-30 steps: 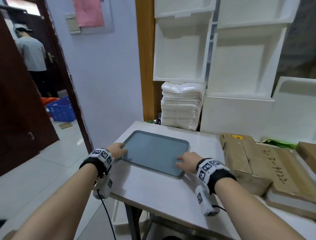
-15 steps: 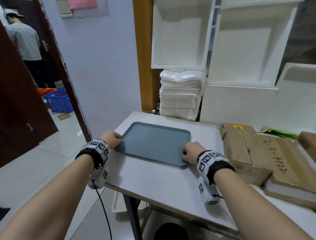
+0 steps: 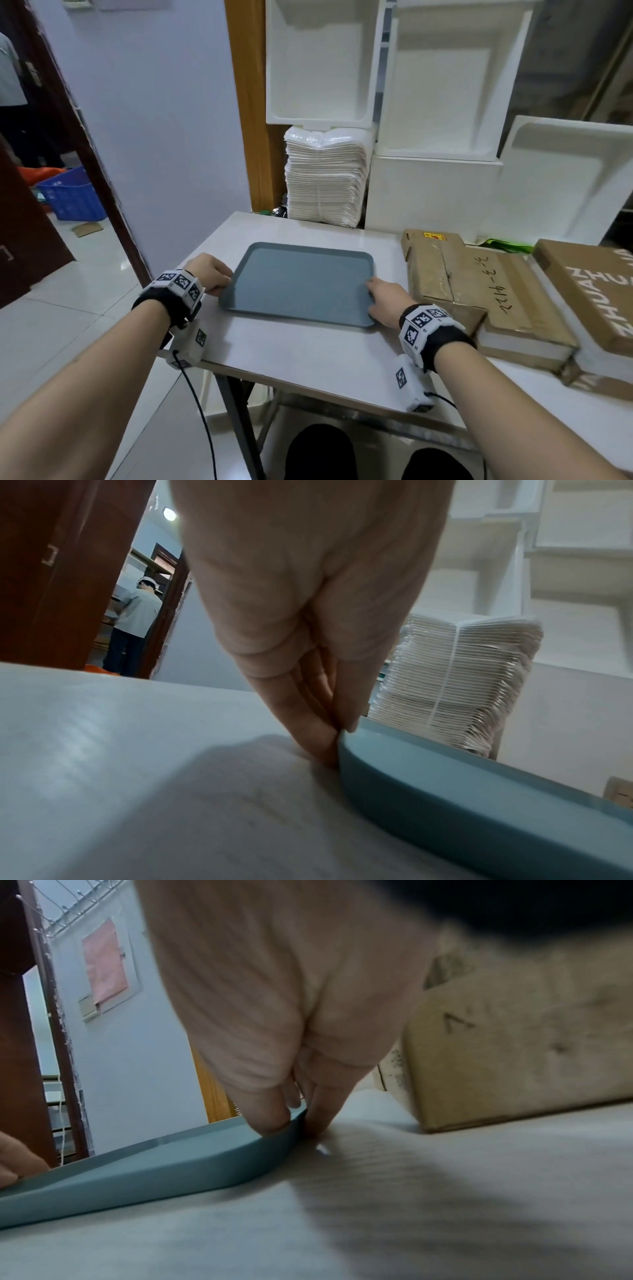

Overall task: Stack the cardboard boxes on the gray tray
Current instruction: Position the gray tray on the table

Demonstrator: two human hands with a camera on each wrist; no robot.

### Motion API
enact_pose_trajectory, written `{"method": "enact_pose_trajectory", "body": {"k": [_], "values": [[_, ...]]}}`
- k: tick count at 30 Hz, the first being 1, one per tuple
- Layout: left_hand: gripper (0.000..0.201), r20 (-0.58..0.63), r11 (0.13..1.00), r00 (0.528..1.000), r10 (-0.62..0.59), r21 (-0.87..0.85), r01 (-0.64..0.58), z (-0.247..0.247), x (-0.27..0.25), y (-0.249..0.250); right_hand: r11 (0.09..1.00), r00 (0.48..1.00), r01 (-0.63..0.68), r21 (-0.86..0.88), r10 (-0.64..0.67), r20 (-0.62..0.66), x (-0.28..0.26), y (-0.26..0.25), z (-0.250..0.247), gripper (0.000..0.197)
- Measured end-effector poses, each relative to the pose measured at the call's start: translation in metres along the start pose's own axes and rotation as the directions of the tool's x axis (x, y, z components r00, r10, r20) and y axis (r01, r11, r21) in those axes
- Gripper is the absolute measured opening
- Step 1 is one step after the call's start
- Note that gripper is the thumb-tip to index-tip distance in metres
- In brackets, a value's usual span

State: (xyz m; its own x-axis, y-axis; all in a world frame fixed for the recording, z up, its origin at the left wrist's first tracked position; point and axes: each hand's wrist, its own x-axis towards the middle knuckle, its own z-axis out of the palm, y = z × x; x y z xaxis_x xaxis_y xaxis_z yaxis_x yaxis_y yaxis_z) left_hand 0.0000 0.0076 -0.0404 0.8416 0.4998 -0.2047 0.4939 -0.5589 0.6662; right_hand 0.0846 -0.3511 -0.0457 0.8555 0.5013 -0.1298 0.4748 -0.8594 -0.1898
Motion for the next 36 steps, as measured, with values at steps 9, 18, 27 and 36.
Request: {"method": "enact_pose_trajectory", "body": {"k": [9,18,27,36], "values": [[0.018,-0.006,1.0,1.0,0.023,0.002,-0.023,0.018,-0.021,0.027,0.989,0.991,-0.136,0.063,0.137,-0.009,-0.027,0.016,0.006,0.032],[0.024,0.037,0.995,0.996,0.075,0.055,-0.077,0.036,-0.028,0.04,0.959,0.968,-0.25,0.132,0.25,0.015,-0.046,0.03,0.001,0.033],[0.022,-0.007,0.97,0.987,0.159,0.188,-0.155,0.036,-0.04,0.084,0.968,0.981,-0.191,0.164,0.195,-0.008,-0.058,0.02,-0.013,0.038],[0.048,0.055,0.886,0.894,0.445,-0.169,-0.431,0.07,-0.093,0.216,0.927,0.984,-0.048,0.371,0.108,-0.142,-0.074,0.007,-0.087,0.058]]}}
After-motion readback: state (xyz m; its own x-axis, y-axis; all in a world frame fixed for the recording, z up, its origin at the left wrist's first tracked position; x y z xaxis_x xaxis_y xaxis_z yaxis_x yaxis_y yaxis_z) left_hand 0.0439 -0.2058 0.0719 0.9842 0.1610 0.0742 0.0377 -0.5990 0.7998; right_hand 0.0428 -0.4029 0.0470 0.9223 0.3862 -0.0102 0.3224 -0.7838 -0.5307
